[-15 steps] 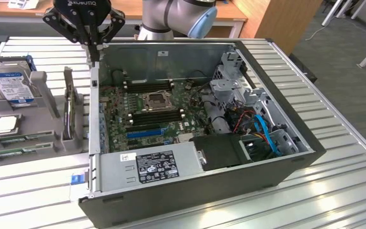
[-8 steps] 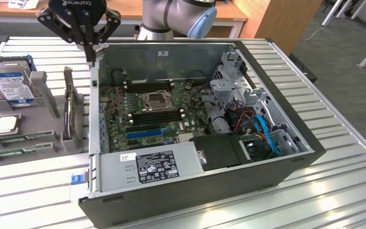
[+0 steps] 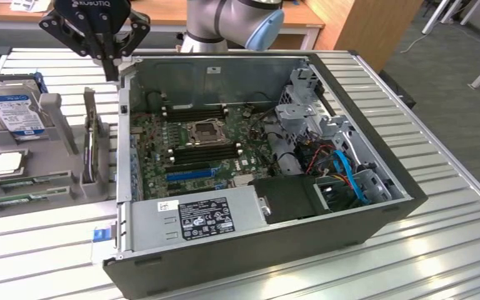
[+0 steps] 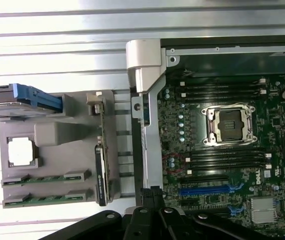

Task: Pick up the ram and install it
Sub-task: 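Reach for the ram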

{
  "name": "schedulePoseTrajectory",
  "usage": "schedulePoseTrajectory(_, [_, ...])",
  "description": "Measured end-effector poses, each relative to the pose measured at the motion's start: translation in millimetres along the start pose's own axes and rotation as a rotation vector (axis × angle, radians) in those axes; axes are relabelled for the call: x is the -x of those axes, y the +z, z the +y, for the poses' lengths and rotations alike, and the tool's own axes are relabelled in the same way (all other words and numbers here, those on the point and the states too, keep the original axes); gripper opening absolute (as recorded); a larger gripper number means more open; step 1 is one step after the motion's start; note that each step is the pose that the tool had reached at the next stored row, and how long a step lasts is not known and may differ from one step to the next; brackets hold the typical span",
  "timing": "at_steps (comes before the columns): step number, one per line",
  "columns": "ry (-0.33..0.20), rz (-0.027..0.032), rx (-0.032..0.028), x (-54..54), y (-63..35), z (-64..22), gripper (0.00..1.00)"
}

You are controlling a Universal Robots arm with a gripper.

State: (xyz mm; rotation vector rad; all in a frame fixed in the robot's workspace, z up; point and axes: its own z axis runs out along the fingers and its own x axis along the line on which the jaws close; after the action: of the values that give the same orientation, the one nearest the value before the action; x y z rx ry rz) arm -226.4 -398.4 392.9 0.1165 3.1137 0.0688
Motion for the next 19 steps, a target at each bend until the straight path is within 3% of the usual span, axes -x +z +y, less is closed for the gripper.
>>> schedulePoseTrajectory(19, [0.000,-0.0001,0.0000,-26.3,-0.5,-2.0,0.10])
